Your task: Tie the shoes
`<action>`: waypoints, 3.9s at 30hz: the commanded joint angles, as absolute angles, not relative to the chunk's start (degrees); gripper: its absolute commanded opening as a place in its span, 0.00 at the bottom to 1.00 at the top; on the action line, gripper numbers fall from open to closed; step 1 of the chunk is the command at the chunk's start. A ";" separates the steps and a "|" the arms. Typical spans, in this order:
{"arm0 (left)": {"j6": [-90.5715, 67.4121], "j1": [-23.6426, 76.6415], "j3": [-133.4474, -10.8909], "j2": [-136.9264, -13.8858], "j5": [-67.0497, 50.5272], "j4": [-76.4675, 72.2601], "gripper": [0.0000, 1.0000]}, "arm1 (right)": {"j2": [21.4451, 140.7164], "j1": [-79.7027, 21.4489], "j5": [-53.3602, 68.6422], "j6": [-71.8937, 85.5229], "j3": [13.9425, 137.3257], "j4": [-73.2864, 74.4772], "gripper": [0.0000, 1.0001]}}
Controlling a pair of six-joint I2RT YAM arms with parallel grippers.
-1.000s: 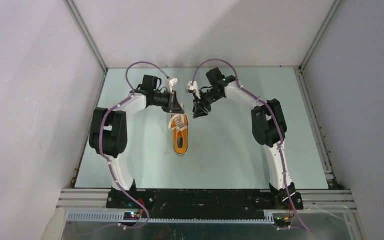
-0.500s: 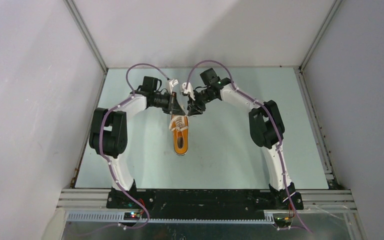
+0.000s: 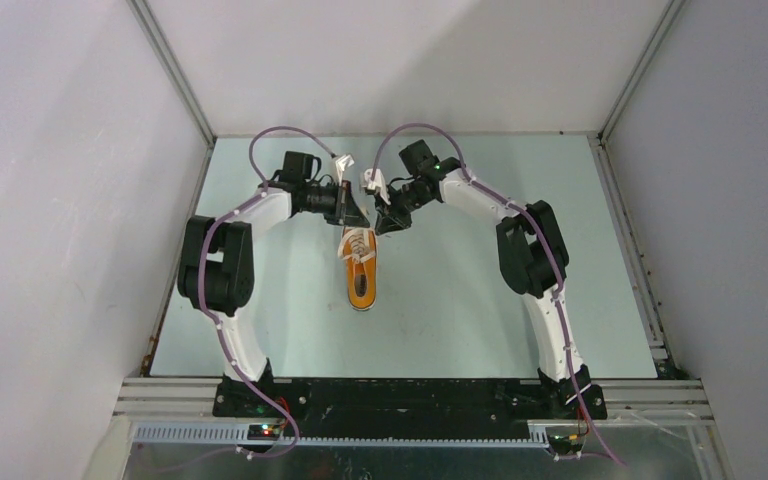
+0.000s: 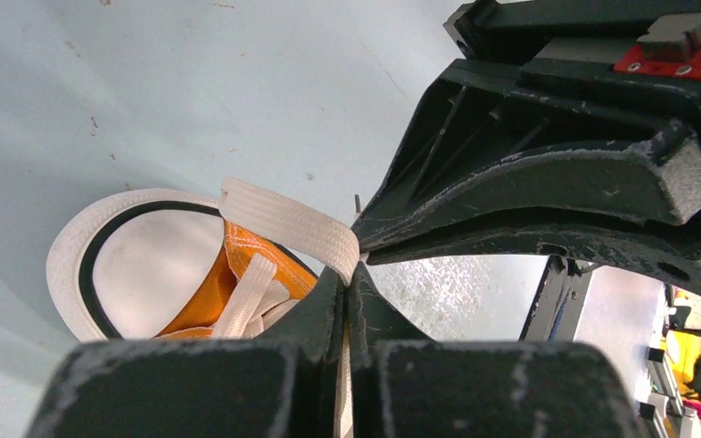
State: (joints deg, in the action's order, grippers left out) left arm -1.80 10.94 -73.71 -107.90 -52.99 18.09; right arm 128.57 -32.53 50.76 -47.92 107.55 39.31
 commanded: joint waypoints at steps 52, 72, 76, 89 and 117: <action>-9.46 6.57 -67.86 -105.53 -54.98 17.67 0.03 | 126.45 -34.30 64.33 -6.19 96.81 1.62 0.00; -10.15 5.83 -68.99 -105.99 -55.10 17.38 0.03 | 124.79 -33.58 62.93 -3.14 88.90 3.29 0.00; -10.30 5.82 -68.83 -106.00 -55.04 17.31 0.03 | 124.33 -34.07 62.83 2.99 86.63 -1.52 0.00; -9.95 5.85 -68.65 -105.64 -54.47 17.55 0.03 | 118.50 -32.16 58.48 -1.27 83.69 11.05 0.09; -11.34 5.84 -69.23 -107.46 -54.12 16.81 0.03 | 120.28 -34.03 49.52 -4.85 81.42 11.34 0.57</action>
